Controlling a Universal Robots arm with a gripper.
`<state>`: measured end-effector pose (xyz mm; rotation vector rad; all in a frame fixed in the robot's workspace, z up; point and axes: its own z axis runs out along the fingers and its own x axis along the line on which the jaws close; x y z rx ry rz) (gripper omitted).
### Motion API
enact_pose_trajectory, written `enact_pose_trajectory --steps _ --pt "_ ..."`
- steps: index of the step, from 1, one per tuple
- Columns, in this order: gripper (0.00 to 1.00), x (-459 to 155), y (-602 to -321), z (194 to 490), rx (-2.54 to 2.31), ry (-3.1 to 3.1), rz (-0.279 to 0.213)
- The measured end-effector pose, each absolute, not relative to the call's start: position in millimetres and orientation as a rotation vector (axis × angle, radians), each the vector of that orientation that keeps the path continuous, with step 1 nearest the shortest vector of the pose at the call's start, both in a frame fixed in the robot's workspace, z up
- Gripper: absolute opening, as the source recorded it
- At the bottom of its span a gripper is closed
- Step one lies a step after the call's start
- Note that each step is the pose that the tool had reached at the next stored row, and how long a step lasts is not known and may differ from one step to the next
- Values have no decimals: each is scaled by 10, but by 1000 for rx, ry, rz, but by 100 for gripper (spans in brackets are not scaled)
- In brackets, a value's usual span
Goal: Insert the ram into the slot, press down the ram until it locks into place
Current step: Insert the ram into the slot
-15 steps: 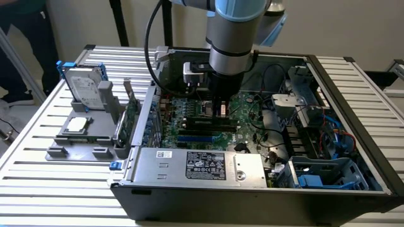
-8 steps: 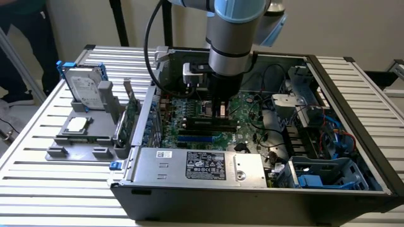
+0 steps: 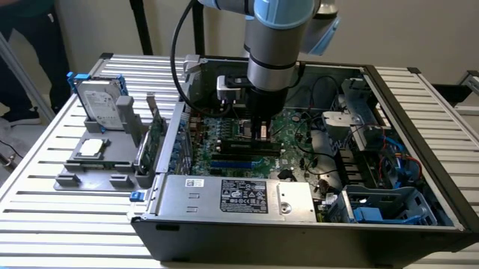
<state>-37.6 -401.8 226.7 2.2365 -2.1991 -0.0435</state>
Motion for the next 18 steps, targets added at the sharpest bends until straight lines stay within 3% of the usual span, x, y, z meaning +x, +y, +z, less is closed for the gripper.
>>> enact_pose_trajectory --steps 18 --pt "14 -376 -3990 2295 2233 -2196 -47"
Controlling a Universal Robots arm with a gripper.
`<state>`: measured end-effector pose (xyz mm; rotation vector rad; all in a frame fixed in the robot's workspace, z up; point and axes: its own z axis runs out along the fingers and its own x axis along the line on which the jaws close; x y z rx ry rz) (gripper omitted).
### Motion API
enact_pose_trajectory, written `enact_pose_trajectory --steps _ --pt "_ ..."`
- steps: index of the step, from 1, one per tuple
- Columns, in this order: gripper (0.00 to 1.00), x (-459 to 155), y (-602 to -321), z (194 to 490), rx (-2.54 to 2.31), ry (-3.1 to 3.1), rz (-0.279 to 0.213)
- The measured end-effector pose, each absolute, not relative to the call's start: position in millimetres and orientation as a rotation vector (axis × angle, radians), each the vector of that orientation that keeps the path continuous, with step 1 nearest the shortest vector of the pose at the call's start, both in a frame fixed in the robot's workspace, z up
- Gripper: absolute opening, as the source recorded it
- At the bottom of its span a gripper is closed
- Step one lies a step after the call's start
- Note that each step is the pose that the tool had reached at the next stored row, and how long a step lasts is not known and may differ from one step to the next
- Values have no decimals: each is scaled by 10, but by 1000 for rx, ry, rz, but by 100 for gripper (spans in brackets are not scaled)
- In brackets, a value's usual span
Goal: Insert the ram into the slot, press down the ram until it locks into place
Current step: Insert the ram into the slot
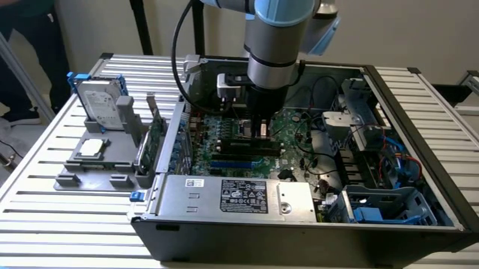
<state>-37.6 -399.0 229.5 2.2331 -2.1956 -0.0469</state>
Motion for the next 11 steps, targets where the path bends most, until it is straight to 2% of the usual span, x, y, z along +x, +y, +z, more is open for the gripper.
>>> enact_pose_trajectory --steps 11 --pt "14 -375 -4022 2368 2231 -2193 -52"
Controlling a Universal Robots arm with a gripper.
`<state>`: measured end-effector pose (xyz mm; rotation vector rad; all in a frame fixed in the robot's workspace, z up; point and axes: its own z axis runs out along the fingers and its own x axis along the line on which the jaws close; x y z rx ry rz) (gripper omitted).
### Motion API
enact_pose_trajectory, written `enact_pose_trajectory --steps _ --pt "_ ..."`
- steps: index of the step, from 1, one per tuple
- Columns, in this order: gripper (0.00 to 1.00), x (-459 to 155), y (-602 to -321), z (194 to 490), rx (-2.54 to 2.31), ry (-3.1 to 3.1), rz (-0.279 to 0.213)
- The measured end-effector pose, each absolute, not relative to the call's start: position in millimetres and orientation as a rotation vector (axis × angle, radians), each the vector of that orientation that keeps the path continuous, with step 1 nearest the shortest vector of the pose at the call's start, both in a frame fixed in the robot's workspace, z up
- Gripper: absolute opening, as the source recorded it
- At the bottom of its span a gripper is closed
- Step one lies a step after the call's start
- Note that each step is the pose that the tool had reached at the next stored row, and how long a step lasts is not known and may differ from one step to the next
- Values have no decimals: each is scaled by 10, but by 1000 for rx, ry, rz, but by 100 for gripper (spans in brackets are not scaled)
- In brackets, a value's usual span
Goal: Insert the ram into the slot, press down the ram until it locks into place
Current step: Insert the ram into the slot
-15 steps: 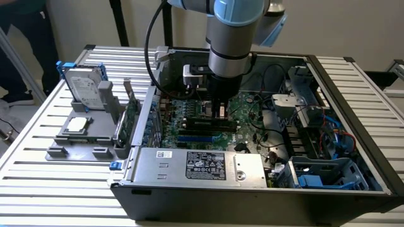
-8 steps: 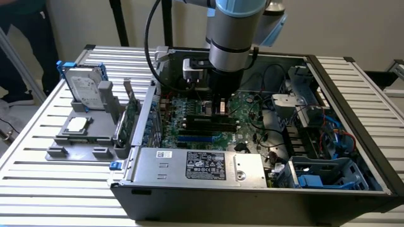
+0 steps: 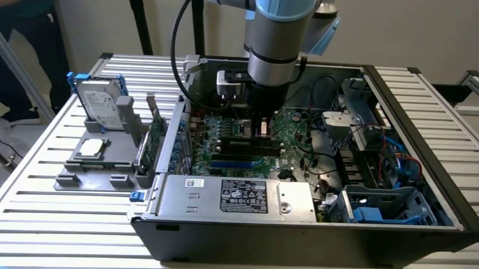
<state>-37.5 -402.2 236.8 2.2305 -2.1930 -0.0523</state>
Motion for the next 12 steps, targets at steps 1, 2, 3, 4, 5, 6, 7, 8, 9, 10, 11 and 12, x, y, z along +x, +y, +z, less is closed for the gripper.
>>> enact_pose_trajectory --steps 1,2,3,4,5,6,7,8,9,10,11,12 --pt "14 -375 -4022 2362 2231 -2193 -52" --pt "14 -374 -4022 2354 2231 -2193 -52" --pt "14 -374 -4022 2344 2232 -2192 -52" --pt "14 -373 -4022 2333 2232 -2191 -52" --pt "14 -373 -4022 2323 2233 -2191 -52" --pt "14 -372 -4022 2314 2234 -2190 -52" --pt "14 -370 -4022 2308 2234 -2190 -51" --pt "14 -368 -4023 2306 2235 -2189 -51" --pt "14 -367 -4023 2304 2236 -2188 -51" --pt "14 -365 -4023 2302 2236 -2188 -51" --pt "14 -363 -4022 2300 2237 -2188 -51" --pt "14 -362 -4022 2298 2237 -2187 -51"
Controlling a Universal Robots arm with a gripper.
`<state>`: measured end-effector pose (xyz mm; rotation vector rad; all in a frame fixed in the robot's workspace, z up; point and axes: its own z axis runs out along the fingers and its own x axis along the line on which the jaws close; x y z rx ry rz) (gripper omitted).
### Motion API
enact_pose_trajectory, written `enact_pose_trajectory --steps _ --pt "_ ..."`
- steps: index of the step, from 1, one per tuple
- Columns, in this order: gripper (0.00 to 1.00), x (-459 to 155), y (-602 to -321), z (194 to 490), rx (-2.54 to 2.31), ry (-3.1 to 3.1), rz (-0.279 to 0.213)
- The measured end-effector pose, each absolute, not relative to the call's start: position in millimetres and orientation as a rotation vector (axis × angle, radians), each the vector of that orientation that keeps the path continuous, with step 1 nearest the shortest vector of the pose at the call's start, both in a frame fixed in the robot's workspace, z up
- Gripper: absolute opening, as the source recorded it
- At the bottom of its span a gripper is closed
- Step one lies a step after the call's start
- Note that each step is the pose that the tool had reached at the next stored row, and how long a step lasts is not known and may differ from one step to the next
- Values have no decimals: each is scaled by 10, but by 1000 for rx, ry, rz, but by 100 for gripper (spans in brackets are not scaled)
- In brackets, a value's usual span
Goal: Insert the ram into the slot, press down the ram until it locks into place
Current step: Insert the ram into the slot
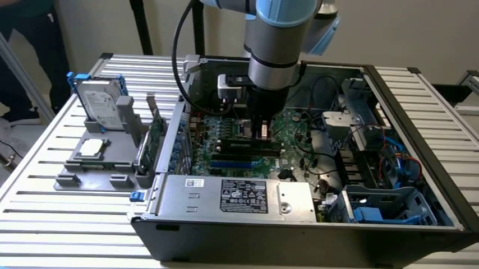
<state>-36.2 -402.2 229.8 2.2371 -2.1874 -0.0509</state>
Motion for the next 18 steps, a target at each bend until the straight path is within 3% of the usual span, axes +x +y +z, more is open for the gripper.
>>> enact_pose_trajectory --steps 18 --pt "14 -360 -4022 2256 2241 -2186 -48"
